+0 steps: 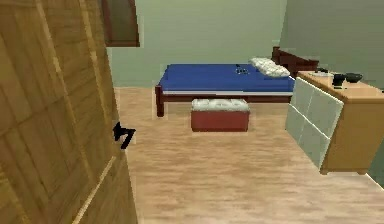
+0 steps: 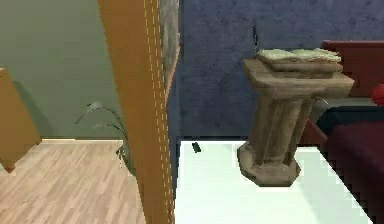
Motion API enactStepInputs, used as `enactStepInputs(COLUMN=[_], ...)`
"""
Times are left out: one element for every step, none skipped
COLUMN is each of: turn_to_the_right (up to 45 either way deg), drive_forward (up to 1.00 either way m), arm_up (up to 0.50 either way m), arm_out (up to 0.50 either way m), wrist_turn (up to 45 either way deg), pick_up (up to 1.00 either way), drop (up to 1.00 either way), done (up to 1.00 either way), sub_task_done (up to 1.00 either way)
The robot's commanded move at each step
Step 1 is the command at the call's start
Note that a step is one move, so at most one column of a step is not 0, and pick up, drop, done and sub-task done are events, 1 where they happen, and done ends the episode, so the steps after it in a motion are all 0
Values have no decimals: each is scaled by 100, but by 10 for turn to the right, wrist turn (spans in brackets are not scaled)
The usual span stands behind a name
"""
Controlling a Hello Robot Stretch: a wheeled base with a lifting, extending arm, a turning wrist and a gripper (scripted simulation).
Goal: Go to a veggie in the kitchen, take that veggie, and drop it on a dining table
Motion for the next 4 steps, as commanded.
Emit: enactStepInputs(turn_to_the_right=[0, 0, -420, 0], drive_forward=[100, 15, 0, 25], arm_up=[0, 0, 0, 0], arm_out=[0, 0, 0, 0], wrist_turn=[0, 0, 0, 0], pick_up=[0, 0, 0, 0], drop=[0, 0, 0, 0], done=[0, 0, 0, 0], sub_task_done=[0, 0, 0, 0])
